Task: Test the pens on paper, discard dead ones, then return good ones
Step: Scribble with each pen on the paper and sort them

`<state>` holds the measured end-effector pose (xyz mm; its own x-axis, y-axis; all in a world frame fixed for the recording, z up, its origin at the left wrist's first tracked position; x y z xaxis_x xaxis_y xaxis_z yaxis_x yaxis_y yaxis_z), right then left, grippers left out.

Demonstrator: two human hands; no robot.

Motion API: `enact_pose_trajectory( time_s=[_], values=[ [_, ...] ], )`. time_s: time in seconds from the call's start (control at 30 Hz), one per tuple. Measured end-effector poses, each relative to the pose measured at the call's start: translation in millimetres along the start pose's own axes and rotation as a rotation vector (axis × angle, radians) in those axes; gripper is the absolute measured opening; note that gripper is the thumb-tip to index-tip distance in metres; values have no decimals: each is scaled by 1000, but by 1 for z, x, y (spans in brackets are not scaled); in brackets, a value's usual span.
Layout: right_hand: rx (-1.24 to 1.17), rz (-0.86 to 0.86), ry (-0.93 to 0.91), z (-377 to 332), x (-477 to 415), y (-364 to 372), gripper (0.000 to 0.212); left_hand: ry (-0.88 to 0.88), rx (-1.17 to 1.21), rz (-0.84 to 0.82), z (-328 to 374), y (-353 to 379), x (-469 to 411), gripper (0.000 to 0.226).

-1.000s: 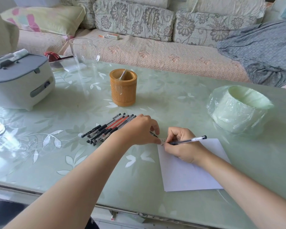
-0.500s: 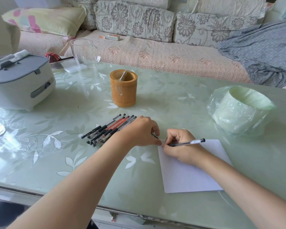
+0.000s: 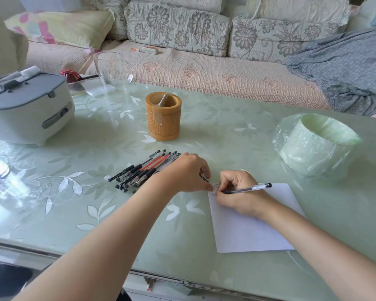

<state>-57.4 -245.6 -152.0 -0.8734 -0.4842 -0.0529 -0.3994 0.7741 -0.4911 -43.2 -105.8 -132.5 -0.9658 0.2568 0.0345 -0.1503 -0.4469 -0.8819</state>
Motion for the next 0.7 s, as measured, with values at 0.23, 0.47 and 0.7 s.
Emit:
enact_pose_trajectory(
  time_s=[0.23, 0.47, 0.7],
  values=[
    [21, 24, -25, -2, -1, -1, 17, 2, -2, 1, 1, 0, 0, 36],
    [46, 31, -24, -3, 0, -1, 16, -1, 11, 10, 0, 0, 0, 34],
    [17, 10, -23, -2, 0, 0, 20, -11, 10, 6, 0, 0, -1, 36]
  ],
)
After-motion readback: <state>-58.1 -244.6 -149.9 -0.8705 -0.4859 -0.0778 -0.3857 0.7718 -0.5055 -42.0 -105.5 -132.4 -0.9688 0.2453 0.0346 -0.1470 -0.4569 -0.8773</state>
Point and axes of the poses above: each hand's wrist, its own x-axis away from the middle knuckle, its own y-axis out of the palm, z = x × y, the point moved 7 cm from there along -x, towards the middle knuckle, and after that the axes turned 1 degree about -y, right-handed, at the moved point
